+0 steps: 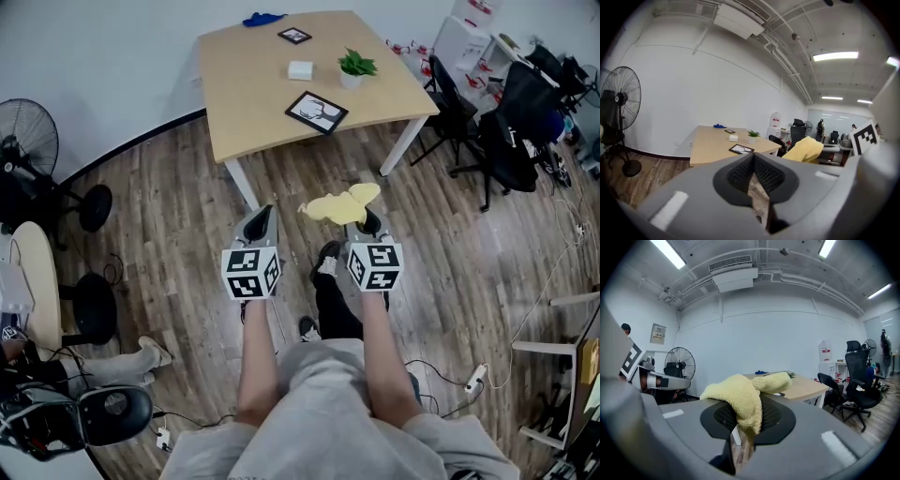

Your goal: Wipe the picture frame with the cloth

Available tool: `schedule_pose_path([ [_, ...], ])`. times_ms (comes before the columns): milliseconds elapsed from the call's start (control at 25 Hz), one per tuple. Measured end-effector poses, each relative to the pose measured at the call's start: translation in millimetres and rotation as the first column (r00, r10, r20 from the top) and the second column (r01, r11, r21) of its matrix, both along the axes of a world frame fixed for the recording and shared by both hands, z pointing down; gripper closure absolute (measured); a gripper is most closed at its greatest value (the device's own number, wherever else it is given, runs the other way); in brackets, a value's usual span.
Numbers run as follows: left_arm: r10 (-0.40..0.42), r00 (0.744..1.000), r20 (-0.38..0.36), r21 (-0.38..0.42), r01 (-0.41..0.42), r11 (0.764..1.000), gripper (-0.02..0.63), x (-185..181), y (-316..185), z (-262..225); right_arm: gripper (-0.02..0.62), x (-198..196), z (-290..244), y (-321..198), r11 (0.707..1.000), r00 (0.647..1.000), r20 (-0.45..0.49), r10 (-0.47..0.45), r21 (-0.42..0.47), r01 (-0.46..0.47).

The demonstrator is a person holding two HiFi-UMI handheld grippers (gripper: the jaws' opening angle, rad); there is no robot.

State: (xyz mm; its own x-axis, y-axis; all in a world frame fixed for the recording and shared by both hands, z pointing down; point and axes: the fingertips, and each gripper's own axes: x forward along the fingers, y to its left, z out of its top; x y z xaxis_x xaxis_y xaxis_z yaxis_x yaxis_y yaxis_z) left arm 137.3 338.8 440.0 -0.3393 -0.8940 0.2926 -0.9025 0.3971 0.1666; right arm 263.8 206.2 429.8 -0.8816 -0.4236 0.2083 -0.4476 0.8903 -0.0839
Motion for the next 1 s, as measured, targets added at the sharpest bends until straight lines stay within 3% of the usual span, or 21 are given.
schedule_pose_path([
  [520, -0.018, 1.0, 0.002, -0.037, 0.018, 0.999, 0.554, -76, -45, 9, 0.529, -76, 14, -55, 1.0, 1.0, -0.011, -0.003, -0.017, 0.003],
  [1000, -0.022, 0.999, -0.029, -0.035, 0.021, 0.999, 0.554, -170, -149, 8, 0.529, -166, 5, -161, 1.0, 1.0, -0.012, -0.026, 0.004, 0.026],
])
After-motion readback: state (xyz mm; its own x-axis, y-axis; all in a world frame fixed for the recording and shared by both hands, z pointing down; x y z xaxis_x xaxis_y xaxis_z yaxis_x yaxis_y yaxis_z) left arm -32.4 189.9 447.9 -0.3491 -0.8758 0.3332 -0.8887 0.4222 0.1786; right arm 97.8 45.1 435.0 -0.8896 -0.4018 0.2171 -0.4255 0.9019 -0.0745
